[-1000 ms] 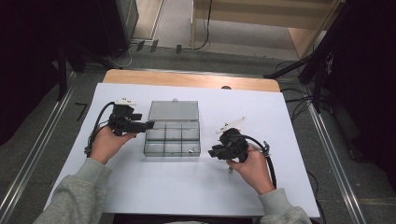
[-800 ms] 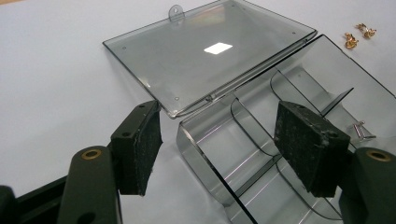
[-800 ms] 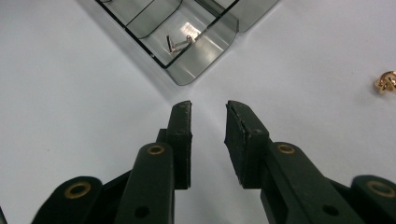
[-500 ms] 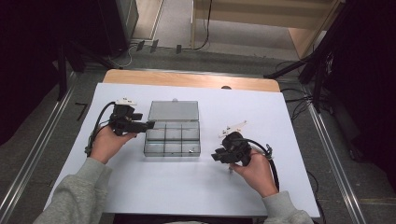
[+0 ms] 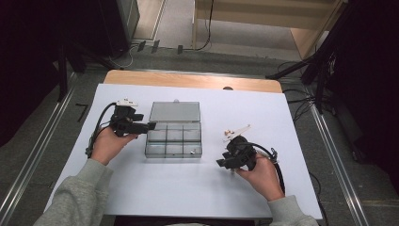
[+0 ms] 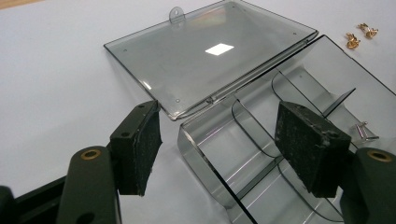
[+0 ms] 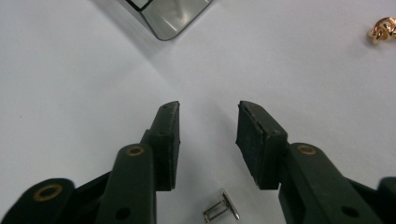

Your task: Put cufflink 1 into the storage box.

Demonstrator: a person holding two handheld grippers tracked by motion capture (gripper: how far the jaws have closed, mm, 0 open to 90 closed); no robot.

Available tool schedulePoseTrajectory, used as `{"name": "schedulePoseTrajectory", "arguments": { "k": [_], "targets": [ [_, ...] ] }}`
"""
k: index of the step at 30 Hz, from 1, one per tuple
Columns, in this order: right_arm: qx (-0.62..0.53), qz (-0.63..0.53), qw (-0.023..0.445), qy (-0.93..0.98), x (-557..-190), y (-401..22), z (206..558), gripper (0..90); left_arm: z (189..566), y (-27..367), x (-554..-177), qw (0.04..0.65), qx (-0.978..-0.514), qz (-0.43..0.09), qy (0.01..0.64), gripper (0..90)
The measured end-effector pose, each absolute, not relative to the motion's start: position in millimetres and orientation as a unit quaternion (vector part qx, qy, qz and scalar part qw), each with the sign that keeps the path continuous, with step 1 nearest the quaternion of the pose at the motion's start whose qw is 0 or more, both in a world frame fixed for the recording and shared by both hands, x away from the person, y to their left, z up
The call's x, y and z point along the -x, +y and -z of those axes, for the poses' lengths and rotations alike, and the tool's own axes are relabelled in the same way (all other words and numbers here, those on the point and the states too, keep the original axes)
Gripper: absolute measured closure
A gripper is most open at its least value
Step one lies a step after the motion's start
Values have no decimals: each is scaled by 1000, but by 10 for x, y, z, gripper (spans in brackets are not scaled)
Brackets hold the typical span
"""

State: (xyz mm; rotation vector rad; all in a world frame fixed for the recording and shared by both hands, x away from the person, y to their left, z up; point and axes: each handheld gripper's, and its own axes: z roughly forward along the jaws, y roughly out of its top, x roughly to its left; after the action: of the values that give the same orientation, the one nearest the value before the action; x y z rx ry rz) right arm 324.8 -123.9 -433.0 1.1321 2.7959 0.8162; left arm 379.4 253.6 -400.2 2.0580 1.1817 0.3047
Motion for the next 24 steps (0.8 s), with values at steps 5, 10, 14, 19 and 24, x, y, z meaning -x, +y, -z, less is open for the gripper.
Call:
{"name": "schedulePoseTrajectory", "arguments": {
  "k": [5, 10, 14, 19, 24],
  "targets": [
    [-358, -252, 6, 899, -3225, -1263, 4340, 693, 4003, 2534, -3793, 367, -800, -118, 459, 323],
    [-356, -236, 7, 904, -3215, -1278, 4363, 745, 4000, 2534, -3791, 367, -800, -120, 459, 323],
    [-352, -230, 6, 907, -3212, -1293, 4382, 764, 3999, 2536, -3791, 368, -800, -120, 459, 323],
    [-352, -222, 5, 909, -3198, -1318, 4405, 772, 4001, 2534, -3791, 368, -800, -120, 458, 323],
    [-358, -219, 3, 908, -3192, -1370, 4435, 790, 4000, 2532, -3791, 368, -800, -121, 458, 323]
  ]
}}
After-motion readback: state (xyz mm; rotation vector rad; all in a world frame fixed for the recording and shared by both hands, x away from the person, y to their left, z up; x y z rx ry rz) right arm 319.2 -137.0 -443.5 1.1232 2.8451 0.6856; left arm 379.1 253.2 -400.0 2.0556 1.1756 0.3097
